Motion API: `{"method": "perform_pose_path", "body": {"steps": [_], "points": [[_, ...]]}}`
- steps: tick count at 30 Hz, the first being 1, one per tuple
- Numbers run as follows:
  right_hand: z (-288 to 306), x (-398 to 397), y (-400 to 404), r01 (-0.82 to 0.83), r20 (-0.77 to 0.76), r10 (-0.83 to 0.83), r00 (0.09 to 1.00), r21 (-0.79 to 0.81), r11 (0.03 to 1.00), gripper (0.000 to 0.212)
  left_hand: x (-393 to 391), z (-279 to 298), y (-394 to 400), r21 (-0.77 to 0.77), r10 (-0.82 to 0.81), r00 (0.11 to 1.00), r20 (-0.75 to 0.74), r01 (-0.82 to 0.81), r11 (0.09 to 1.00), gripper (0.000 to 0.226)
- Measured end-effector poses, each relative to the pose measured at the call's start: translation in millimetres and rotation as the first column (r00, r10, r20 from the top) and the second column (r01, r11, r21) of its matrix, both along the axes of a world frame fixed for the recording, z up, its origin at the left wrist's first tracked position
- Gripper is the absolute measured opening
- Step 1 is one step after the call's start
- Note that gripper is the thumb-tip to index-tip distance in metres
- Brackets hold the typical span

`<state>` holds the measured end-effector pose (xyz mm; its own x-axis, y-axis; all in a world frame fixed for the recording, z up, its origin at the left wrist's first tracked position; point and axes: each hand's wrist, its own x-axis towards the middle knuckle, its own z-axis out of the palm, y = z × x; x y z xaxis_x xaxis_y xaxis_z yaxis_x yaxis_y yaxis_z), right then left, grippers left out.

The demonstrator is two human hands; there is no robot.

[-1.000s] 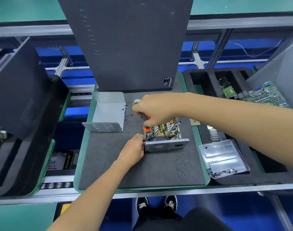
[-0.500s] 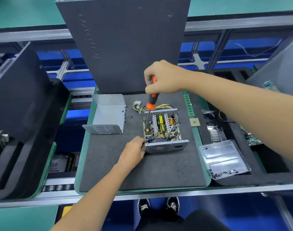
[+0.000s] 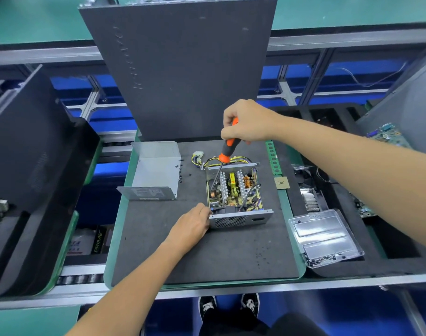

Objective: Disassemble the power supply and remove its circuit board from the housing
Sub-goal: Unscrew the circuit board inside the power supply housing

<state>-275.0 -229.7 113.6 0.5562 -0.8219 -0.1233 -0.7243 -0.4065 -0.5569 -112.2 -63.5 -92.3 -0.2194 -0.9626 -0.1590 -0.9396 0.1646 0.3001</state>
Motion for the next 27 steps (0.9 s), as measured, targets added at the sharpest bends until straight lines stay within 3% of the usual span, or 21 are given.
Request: {"method": "perform_pose_path", "body": {"steps": [6,10,13,17,22,27], "points": [[-2.4,-1.8,-2.2,-0.018,-0.006,0.018,1.000,0.009,1.000,0.013,-3.1,7.3,2.2,-0.042,0.061,0.983,-0.172,-0.069,0.997,0.016],[-6.0,-3.5,-5.8,-0.010,-0.019,0.010,1.000,0.006,1.000,0.013,3.0,15.3,-4.1,-0.067,0.235,0.941,-0.242,-0.258,0.964,0.013],[-9.7,-2.0,-7.1,-0.002,-0.037,0.002,0.999,0.005,1.000,0.013,1.7,20.3,-20.4,0.005,0.299,0.942,-0.150,-0.302,0.953,0.010],[-8.6,2.9,-7.9,-0.023,-0.019,0.023,1.000,0.006,1.000,0.013,-1.0,23.1,-33.7,0.063,0.246,0.968,-0.038,-0.244,0.968,0.003],[-1.5,-3.2,-11.2,-0.036,-0.014,0.035,0.999,-0.004,0.999,0.014,8.7,28.4,-51.6,-0.042,0.236,0.971,-0.047,-0.238,0.970,0.008],[2.9,-13.5,-15.2,-0.019,-0.012,0.018,1.000,-0.035,0.999,0.013,12.0,43.8,-93.8,-0.082,0.370,0.927,-0.057,-0.374,0.924,0.015]]}}
